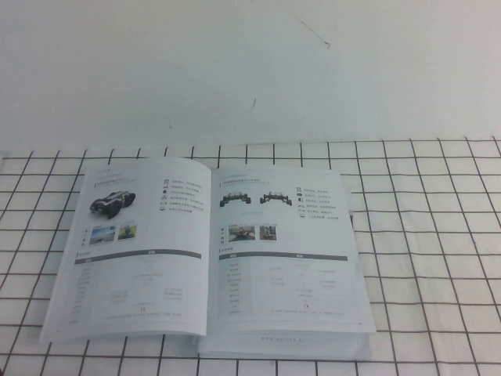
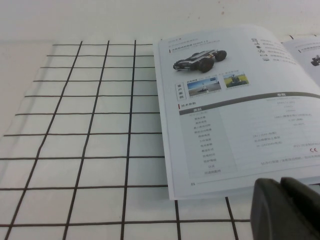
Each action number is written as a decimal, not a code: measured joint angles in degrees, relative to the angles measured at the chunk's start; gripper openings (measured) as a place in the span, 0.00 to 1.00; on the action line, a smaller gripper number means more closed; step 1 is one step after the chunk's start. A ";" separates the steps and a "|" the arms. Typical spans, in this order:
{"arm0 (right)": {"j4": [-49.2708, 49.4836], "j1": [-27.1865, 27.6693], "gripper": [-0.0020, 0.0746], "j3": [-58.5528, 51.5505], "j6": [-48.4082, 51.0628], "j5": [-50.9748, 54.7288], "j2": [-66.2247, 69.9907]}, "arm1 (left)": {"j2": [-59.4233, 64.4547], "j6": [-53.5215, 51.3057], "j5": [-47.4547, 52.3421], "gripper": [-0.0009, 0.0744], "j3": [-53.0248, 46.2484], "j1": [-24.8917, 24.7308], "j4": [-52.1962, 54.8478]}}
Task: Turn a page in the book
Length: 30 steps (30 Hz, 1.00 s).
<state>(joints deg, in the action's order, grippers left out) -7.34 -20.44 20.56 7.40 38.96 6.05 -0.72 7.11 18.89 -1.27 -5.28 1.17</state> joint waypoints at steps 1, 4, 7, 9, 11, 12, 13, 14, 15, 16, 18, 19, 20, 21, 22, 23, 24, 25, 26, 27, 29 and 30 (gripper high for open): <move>0.00 0.00 0.02 0.00 0.00 0.00 0.00 | 0.00 0.00 0.00 0.01 0.00 0.00 0.00; 0.00 0.00 0.02 0.00 0.00 0.00 0.00 | 0.00 0.00 0.00 0.01 0.00 0.00 0.00; 0.00 0.00 0.02 0.00 0.00 0.00 0.00 | 0.00 0.00 0.00 0.01 0.00 0.00 0.00; 0.00 0.00 0.02 0.00 0.00 0.00 0.00 | 0.00 0.00 0.00 0.01 0.00 0.00 0.00; 0.00 0.00 0.02 0.00 0.00 0.00 0.00 | 0.00 -0.15 0.00 0.01 0.00 0.00 0.00; 0.00 0.00 0.02 0.00 0.00 0.00 0.00 | 0.00 -0.15 0.00 0.01 0.00 0.00 0.00; 0.00 0.00 0.02 0.00 0.00 0.00 0.00 | 0.00 -0.15 0.00 0.01 0.00 0.00 0.00; 0.00 0.00 0.02 0.00 0.00 0.00 0.00 | 0.00 -0.15 0.00 0.01 0.00 0.00 0.00; 0.00 0.00 0.02 0.00 0.00 0.00 0.00 | 0.00 -0.15 0.00 0.01 0.00 0.00 0.00; 0.00 0.00 0.02 0.00 0.00 0.00 0.00 | 0.00 -0.15 0.00 0.01 0.00 0.00 0.00; 0.00 0.00 0.02 0.00 0.00 0.00 -0.50 | 0.00 -0.15 0.00 0.01 0.00 0.00 0.00; 0.09 0.23 0.02 0.00 0.00 0.00 -0.89 | 0.00 -0.15 0.00 0.01 0.00 0.00 0.00; 0.10 0.68 0.02 0.00 0.00 -0.11 -1.18 | 0.00 -0.15 0.00 0.01 0.00 0.00 0.00; 0.10 1.63 0.02 -0.17 0.00 -0.38 -1.63 | 0.00 -0.15 0.00 0.01 0.00 0.00 0.00; 0.10 3.04 0.02 -0.58 0.00 -1.03 -2.01 | 0.00 -0.15 0.00 0.01 0.00 0.00 0.00; 0.10 4.81 0.02 -1.17 0.00 -1.85 -2.61 | 0.00 -0.15 0.00 0.01 0.00 0.00 0.00; 0.10 6.83 0.02 -2.23 0.00 -3.21 -3.25 | 0.00 -0.15 0.00 0.01 0.00 0.00 0.00; 0.10 8.98 0.02 -3.65 0.00 -5.08 -4.01 | 0.00 -0.15 0.00 0.01 0.00 0.00 0.00; 0.10 10.74 0.02 -5.01 0.00 -6.94 -4.69 | 0.00 -0.15 0.00 0.01 0.00 0.00 0.00; 0.10 12.95 0.02 -6.95 0.00 -9.67 -5.63 | 0.00 -0.15 0.00 0.01 0.00 0.00 0.00; 0.79 16.80 0.02 -11.14 0.00 -14.80 -6.48 | 0.00 -0.15 0.00 0.01 0.00 0.00 0.00; 1.43 18.74 0.02 -13.20 0.00 -17.00 -6.70 | 0.00 -0.15 0.00 0.01 0.00 0.00 0.00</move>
<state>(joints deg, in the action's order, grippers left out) -5.91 -1.71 7.36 7.40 21.96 -0.65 -0.72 6.96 18.89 -1.27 -5.28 1.17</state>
